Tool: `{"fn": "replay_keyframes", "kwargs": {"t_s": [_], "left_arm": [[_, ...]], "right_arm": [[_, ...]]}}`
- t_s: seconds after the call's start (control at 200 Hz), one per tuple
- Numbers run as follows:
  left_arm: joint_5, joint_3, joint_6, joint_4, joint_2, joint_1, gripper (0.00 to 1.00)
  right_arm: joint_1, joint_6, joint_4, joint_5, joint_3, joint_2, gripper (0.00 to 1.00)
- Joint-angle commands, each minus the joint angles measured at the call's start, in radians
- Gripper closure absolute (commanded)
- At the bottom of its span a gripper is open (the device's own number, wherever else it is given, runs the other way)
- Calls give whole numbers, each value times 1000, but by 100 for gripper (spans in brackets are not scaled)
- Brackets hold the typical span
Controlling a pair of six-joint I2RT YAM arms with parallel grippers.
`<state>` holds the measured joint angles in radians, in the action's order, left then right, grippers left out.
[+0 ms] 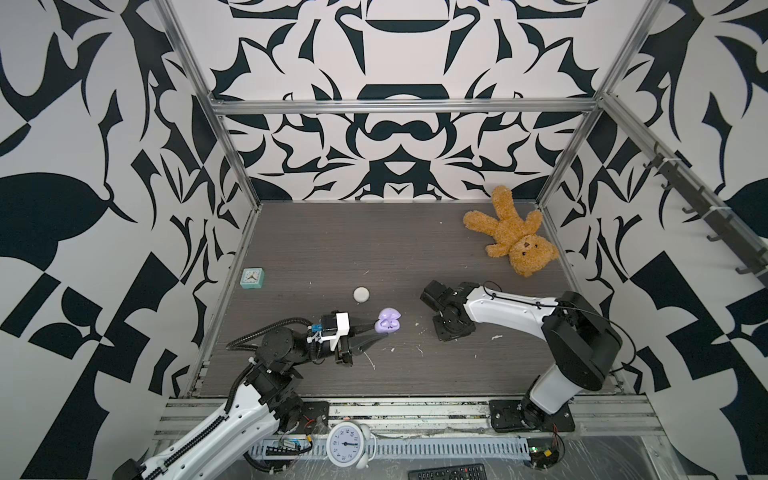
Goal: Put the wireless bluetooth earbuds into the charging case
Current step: 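Lower the open right gripper over the lilac earbud on the table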
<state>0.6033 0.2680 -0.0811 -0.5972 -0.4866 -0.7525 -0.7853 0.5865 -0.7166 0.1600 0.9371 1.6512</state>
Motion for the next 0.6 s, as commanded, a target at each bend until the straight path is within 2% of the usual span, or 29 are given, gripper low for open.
{"fn": "replay_keyframes", "kwargs": {"t_s": [0.0, 0.07, 0.325, 0.595], "left_arm": [[12, 10, 4, 8, 4, -4, 100], [11, 11, 7, 10, 4, -4, 100], [12, 10, 8, 9, -3, -4, 100], [15, 11, 9, 7, -10, -3, 100]], "right_arm": [[1, 25, -3, -3, -17, -3, 65], [1, 28, 3, -13, -25, -1, 69], [2, 44, 29, -49, -56, 1, 70], [1, 50, 25, -60, -68, -30, 76]]}}
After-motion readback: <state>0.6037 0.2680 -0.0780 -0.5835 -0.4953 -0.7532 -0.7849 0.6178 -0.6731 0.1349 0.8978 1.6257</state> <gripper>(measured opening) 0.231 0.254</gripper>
